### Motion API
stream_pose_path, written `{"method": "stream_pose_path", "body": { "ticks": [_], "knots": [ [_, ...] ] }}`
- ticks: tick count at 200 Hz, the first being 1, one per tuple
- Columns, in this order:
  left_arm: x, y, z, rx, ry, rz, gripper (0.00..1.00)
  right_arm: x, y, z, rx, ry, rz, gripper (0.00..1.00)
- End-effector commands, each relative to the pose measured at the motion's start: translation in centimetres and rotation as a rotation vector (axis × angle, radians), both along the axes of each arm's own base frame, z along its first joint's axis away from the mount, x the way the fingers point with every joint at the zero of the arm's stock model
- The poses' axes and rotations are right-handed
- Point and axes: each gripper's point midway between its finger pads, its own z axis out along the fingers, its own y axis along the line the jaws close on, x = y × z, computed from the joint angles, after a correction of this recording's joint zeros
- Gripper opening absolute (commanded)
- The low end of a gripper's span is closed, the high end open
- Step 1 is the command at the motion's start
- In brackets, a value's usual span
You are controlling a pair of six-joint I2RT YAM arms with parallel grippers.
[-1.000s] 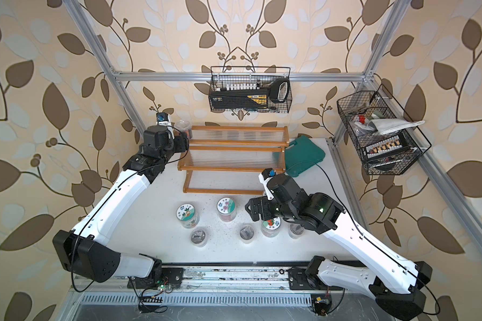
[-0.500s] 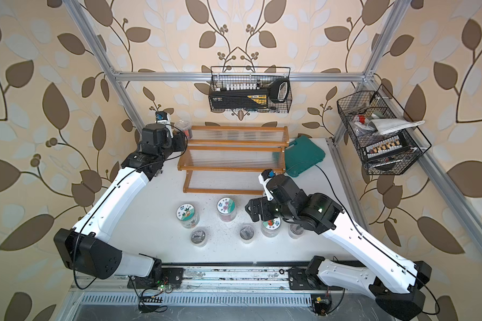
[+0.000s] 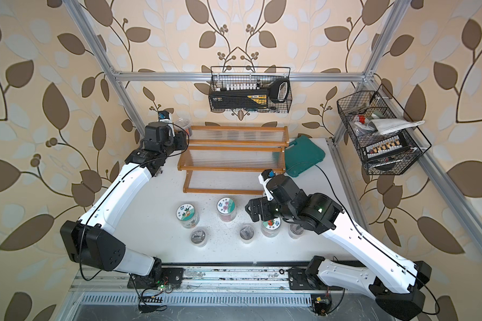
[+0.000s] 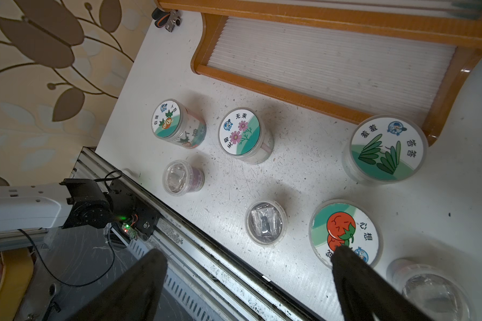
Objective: Place the seed container on the shelf
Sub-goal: Place the seed jar on the shelf.
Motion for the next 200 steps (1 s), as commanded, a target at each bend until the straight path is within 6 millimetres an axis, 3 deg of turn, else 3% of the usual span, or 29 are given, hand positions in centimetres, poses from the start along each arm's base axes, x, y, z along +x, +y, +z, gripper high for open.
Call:
{"method": "stream_pose_path", "body": {
  "ticks": [1, 53, 60, 86, 98, 121, 155, 200],
  "knots": [
    [0.3, 0.1, 2.2, -0.027, -0.052, -0.007, 0.58, -0.1, -0.2, -0.5, -0.009, 0.006, 0.002, 0.95],
    [-0.7, -0.3, 2.3, -0.054, -0.029, -0.029, 0.69, -0.3, -0.4, -0.3, -0.003, 0.004, 0.001, 0.95],
    [-1.7, 0.0, 3.6, -0.063, -0.051, -0.03, 0.71, -0.3, -0.4, -0.3, -0.002, 0.004, 0.002, 0.95],
    [-3.4, 0.1, 4.3, -0.083, -0.026, -0.037, 0.8, -0.5, -0.4, -0.1, 0.007, 0.006, 0.004, 0.95],
    [-4.4, 0.2, 4.5, -0.11, -0.015, -0.031, 0.89, -0.6, -0.4, -0.1, 0.011, 0.009, 0.006, 0.96],
    [-6.6, 0.2, 5.0, -0.167, 0.012, -0.042, 0.98, -0.9, -0.3, -0.3, 0.016, 0.028, 0.012, 0.96],
    [-10.7, -0.4, 5.5, -0.23, 0.074, -0.103, 0.98, -1.5, 0.0, -0.9, 0.029, 0.076, 0.02, 0.96],
    [-16.1, -1.6, 5.1, -0.357, 0.168, -0.19, 0.98, -2.7, 0.7, -3.6, -0.035, 0.136, 0.032, 0.97]
  ]
}}
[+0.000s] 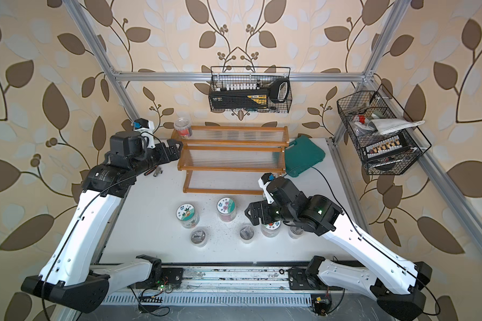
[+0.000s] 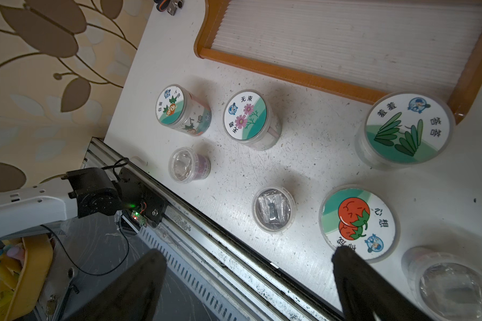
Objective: Place the seed container on the shelf
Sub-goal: Place the seed jar on the shelf, then pick up the seed jar at the center of the board.
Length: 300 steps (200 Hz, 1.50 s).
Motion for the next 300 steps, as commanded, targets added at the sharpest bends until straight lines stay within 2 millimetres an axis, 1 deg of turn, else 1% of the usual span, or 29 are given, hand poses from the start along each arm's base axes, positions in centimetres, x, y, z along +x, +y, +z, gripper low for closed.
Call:
{"method": "stream_pose_path", "body": {
  "ticks": [1, 8, 35, 69, 85, 103, 121, 146, 159, 176, 194, 227, 269, 300],
  "knots": [
    [-3.4, -1.0, -0.1, -0.104, 0.073, -0.072, 0.98, -1.1, 0.2, -2.1, -0.051, 0.058, 0.008, 0.97],
    [-4.1, -1.3, -0.4, -0.122, 0.093, -0.091, 0.99, -1.3, 0.5, -2.5, -0.07, 0.061, 0.011, 0.99],
    [-6.2, -2.5, -1.5, -0.184, 0.153, -0.164, 0.98, -2.0, 1.7, -4.1, -0.115, 0.075, 0.033, 0.99],
    [-7.9, -3.4, -3.4, -0.221, 0.204, -0.221, 0.98, -2.3, 2.8, -6.4, -0.166, 0.08, 0.03, 0.99],
    [-8.8, -4.2, -4.2, -0.254, 0.235, -0.262, 0.98, -2.5, 3.3, -7.4, -0.193, 0.078, 0.026, 0.99],
    [-9.5, -4.8, -5.4, -0.246, 0.25, -0.285, 0.98, -2.6, 3.9, -8.5, -0.216, 0.071, 0.019, 0.99],
    [-9.8, -5.6, -6.3, -0.215, 0.25, -0.31, 0.98, -2.8, 4.3, -9.8, -0.231, 0.069, 0.001, 0.99],
    [-10.2, -7.6, -7.3, -0.177, 0.264, -0.365, 0.98, -2.9, 4.7, -11.4, -0.237, 0.062, -0.022, 0.99],
    [-10.5, -8.5, -7.6, -0.173, 0.252, -0.389, 0.98, -3.0, 4.7, -12.3, -0.232, 0.081, -0.051, 0.99],
    [-10.5, -9.2, -8.2, -0.17, 0.246, -0.41, 0.98, -3.0, 4.7, -13.5, -0.243, 0.097, -0.067, 0.99],
    [-10.4, -9.2, -8.8, -0.142, 0.262, -0.409, 0.98, -2.9, 4.5, -14.5, -0.263, 0.1, -0.085, 0.99],
    [-10.4, -9.3, -8.7, -0.143, 0.251, -0.418, 0.98, -2.4, 5.0, -15.7, -0.284, 0.103, -0.092, 0.99],
    [-10.5, -9.1, -9.2, -0.126, 0.259, -0.409, 0.98, -1.9, 4.3, -17.3, -0.318, 0.147, -0.131, 0.99],
    [-10.4, -8.9, -8.9, -0.121, 0.248, -0.404, 0.98, -1.7, 4.4, -18.2, -0.331, 0.166, -0.139, 0.99]
  ]
}}
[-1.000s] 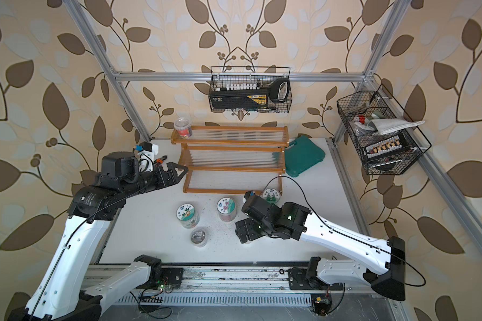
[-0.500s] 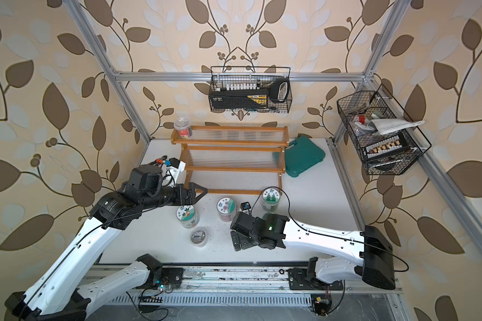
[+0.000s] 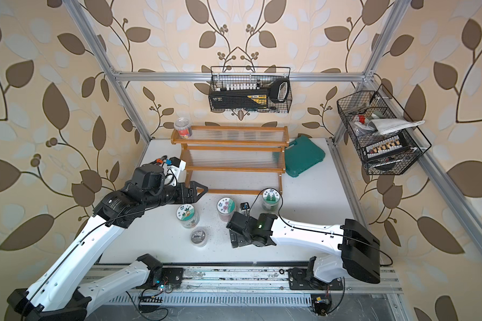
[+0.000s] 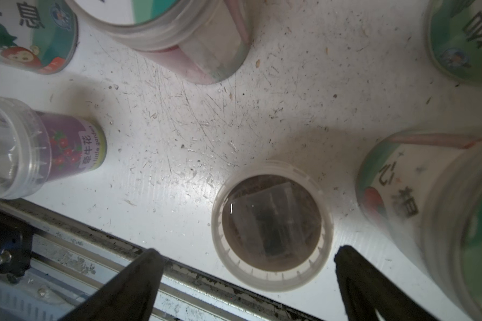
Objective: Place the seed container on the shelf
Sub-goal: Pick up the seed jar at the center of the board.
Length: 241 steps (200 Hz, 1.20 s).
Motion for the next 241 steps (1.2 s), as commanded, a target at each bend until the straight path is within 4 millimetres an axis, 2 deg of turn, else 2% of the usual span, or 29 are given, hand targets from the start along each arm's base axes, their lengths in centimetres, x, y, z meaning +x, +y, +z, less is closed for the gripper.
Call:
{"method": "stream_pose_path", "body": {
  "ticks": [1, 37, 107, 154, 202, 221, 241],
  "knots": [
    [0.1, 0.1, 1.0, -0.004, -0.053, -0.001, 0.98, 0.0, -0.3, -1.2, -0.024, 0.019, -0.021, 0.99],
    [0.1, -0.1, 0.8, -0.004, -0.05, -0.013, 0.98, 0.3, -0.3, -2.1, -0.049, 0.036, -0.033, 0.99],
    [0.1, -0.2, -0.4, 0.004, -0.026, -0.014, 0.98, 0.8, -0.5, -2.6, -0.057, 0.041, -0.046, 0.97],
    [0.3, 0.1, -1.2, 0.027, -0.024, -0.005, 0.98, 1.1, -0.4, -2.7, -0.059, 0.043, -0.042, 0.85],
    [0.3, 0.2, -0.9, 0.029, -0.032, -0.003, 0.98, 1.2, -0.3, -2.5, -0.074, 0.038, -0.025, 0.71],
    [0.2, 0.1, -1.0, 0.027, -0.031, -0.008, 0.98, 1.3, -0.3, -1.9, -0.07, 0.028, -0.013, 0.65],
    [0.2, -0.2, -1.0, 0.016, -0.031, -0.02, 0.98, 1.6, -0.3, -0.3, -0.069, 0.005, 0.002, 0.62]
  ]
}}
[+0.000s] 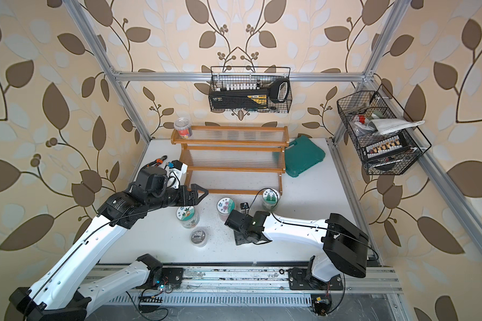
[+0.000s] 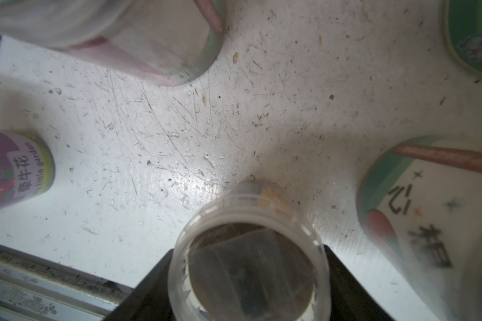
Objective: Place the seed container on the shelf
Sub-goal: Pick up the seed jar at the center of the board.
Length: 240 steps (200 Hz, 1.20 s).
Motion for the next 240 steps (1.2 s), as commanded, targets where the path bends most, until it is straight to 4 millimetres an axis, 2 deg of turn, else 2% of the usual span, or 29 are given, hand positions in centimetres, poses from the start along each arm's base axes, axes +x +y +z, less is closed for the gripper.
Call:
{"method": "stream_pose_path", "body": {
  "ticks": [1, 41, 107, 141, 188, 218, 240],
  "knots": [
    [0.3, -0.3, 0.8, -0.015, -0.055, -0.019, 0.98, 0.6, 0.1, 2.4, 0.003, -0.033, 0.019, 0.61],
    [1.1, -1.3, 0.6, -0.04, -0.125, -0.059, 0.98, 1.0, 0.2, 7.5, 0.044, -0.096, 0.078, 0.59],
    [1.6, -4.8, 0.6, -0.16, -0.317, -0.216, 0.98, 1.6, -1.8, 15.4, 0.047, -0.192, 0.16, 0.56],
    [-0.5, -7.2, 1.6, -0.211, -0.508, -0.366, 0.98, 1.7, -3.2, 18.4, 0.047, -0.2, 0.164, 0.56],
    [-4.5, -11.7, 1.0, -0.16, -0.682, -0.612, 0.98, 1.7, -4.5, 21.7, 0.089, -0.213, 0.175, 0.56],
    [-6.7, -13.9, 0.9, -0.14, -0.818, -0.731, 0.99, 1.4, -4.7, 22.7, 0.102, -0.206, 0.187, 0.56],
    [-6.7, -14.9, 0.7, -0.12, -0.813, -0.78, 0.98, 1.0, -4.4, 22.9, 0.124, -0.185, 0.201, 0.56]
  ]
}}
